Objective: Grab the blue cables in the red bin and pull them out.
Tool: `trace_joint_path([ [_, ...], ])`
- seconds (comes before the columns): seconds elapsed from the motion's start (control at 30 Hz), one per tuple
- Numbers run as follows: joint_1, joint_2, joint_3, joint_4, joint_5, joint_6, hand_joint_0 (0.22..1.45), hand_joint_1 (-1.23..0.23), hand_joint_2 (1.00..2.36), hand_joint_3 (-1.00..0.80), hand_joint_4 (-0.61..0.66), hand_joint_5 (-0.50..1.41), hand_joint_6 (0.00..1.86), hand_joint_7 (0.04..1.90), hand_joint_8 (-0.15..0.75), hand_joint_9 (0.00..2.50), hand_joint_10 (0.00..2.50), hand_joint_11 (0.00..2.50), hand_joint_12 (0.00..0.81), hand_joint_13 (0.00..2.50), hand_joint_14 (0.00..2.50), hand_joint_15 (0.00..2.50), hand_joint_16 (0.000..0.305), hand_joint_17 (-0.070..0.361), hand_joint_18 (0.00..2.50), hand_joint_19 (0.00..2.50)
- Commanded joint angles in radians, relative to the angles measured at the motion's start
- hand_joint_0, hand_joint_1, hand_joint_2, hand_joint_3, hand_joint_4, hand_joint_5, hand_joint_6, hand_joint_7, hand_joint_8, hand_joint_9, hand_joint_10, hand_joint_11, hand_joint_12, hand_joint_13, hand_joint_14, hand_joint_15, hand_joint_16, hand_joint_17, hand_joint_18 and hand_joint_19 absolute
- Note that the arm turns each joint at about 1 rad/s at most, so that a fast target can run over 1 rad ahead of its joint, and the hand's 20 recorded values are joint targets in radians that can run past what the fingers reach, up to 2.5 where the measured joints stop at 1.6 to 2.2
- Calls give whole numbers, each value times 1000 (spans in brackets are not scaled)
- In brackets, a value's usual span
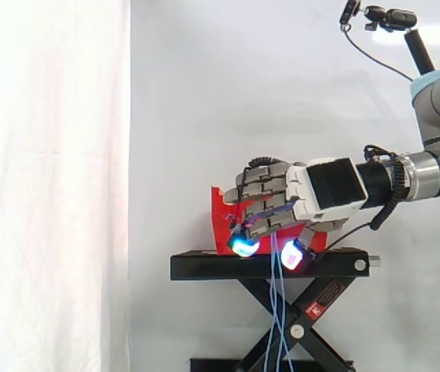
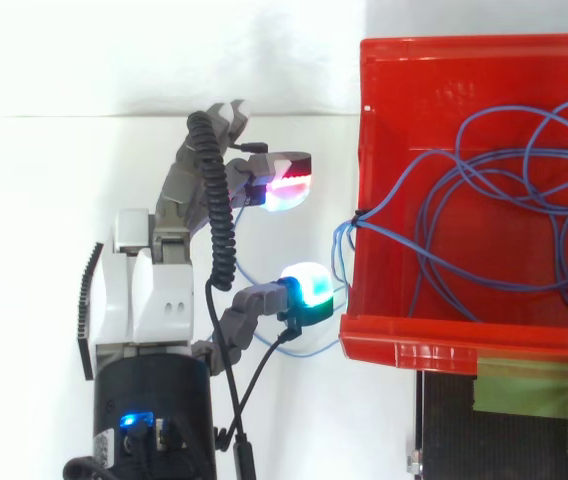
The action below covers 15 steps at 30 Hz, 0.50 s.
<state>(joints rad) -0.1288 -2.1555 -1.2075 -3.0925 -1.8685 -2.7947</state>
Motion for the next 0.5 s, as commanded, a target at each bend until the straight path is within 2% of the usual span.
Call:
trace_joint_path([
  [0.0, 0, 0, 0, -6, 0, 1, 757, -1044, 1000, -1000, -79, 671, 357, 693, 232, 745, 20, 629, 339, 432, 8, 197, 48, 107, 345, 298],
  [0.27, 0, -1, -7, -9, 0, 1, 755, -1044, 1000, -1000, -79, 667, 341, 698, 230, 741, 21, 626, 339, 431, 7, 193, 47, 107, 344, 300],
  [0.4, 0, -1, -43, 0, 0, 4, 752, -1039, 1000, -1000, -78, 668, 336, 697, 230, 741, 20, 627, 338, 430, 8, 193, 47, 107, 345, 300],
  [0.47, 0, 0, -47, 17, 0, 11, 752, -1040, 1000, -1000, -78, 668, 336, 699, 230, 739, 21, 622, 339, 431, 8, 196, 47, 107, 345, 299],
])
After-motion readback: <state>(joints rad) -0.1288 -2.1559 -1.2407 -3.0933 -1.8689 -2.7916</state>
